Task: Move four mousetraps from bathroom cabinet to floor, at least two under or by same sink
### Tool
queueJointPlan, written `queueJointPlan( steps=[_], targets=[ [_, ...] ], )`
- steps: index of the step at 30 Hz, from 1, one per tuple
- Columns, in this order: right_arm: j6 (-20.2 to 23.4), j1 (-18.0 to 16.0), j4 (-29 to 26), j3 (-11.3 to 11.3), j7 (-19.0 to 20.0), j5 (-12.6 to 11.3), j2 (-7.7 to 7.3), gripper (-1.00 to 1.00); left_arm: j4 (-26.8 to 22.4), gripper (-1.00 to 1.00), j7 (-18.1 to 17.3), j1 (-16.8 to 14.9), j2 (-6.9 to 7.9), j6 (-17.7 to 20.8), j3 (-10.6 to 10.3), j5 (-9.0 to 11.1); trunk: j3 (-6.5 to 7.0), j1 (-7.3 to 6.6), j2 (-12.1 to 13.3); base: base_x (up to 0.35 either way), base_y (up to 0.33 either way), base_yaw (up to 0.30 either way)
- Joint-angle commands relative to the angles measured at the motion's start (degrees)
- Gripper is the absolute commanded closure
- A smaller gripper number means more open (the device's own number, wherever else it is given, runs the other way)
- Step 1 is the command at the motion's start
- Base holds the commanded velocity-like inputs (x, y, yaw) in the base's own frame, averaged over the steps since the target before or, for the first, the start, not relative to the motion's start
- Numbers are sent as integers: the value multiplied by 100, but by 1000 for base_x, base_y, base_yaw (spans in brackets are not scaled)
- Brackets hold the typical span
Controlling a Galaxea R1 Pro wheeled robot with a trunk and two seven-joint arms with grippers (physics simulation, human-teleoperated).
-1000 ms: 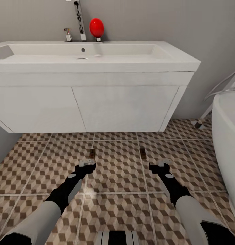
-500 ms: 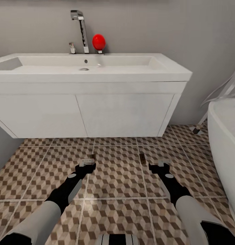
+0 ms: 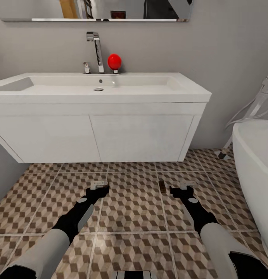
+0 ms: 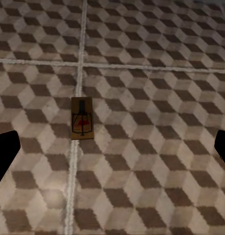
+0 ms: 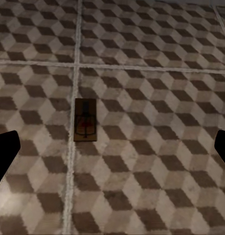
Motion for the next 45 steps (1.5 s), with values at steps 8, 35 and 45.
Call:
queueJointPlan(
  steps=[8,35,45],
  targets=[
    [-14,-3,6,-24,-7,51,3,-100,-11,-100,46,-1,5,25,-33,43,174,-21,9,0,0,0],
    [-6,36,384,-38,-7,14,-8,-100,209,-100,118,5,115,39,372,14,772,-91,46,0,0,0],
    [-12,40,918,-40,-7,22,-21,-100,1230,-100,187,9,191,-20,579,14,993,-117,59,0,0,0]
  ],
)
